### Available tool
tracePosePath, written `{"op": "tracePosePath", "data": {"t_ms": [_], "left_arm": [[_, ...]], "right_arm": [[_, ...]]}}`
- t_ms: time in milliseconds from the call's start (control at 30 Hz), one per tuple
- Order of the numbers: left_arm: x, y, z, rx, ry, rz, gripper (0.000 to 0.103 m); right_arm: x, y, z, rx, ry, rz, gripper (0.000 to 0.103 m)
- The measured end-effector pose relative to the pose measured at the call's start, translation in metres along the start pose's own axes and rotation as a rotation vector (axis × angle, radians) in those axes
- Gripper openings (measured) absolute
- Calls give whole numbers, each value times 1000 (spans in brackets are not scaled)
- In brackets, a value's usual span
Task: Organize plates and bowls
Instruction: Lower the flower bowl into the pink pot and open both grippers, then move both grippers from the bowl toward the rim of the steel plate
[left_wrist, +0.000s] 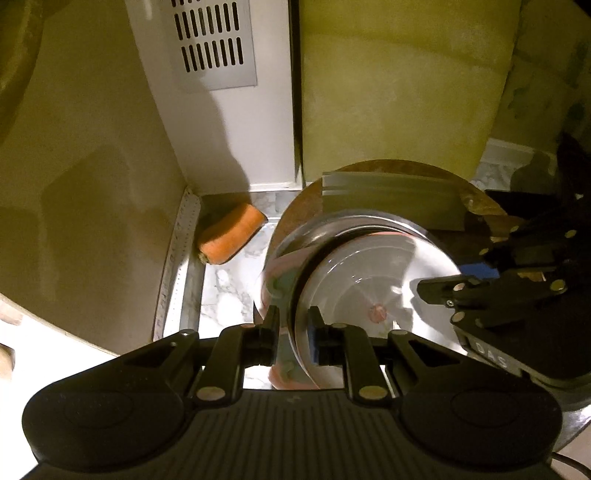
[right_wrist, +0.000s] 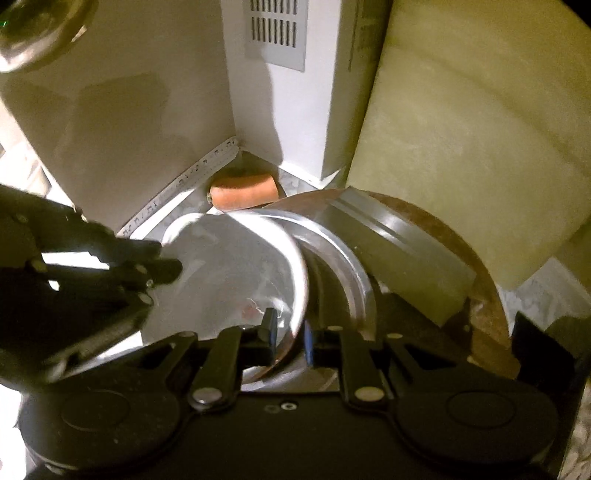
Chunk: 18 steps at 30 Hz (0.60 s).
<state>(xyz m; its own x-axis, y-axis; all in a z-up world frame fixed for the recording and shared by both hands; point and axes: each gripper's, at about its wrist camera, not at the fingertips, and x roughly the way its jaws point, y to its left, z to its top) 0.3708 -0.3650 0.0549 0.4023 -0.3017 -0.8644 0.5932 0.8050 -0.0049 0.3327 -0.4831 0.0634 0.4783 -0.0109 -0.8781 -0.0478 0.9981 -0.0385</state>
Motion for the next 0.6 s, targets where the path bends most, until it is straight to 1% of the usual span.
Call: {"op": "tracePosePath", "data": {"t_ms": [133,400,500,600], "left_arm": [[0,-2,-2,13,-9,10,16],[-2,7,-6,-23,-4,-24,16],[-3,8,-7,-19,-11,-22,16],[-5,10,-9,-24,-14,-29,16]], "right_arm": [[2,0,-2,-3,5,-6,9],[1,5,-1,-32,1,-29,8],[-4,7,0,-47,-15,-40,9],[-3,9,1,-69,-13,-50,8]]}}
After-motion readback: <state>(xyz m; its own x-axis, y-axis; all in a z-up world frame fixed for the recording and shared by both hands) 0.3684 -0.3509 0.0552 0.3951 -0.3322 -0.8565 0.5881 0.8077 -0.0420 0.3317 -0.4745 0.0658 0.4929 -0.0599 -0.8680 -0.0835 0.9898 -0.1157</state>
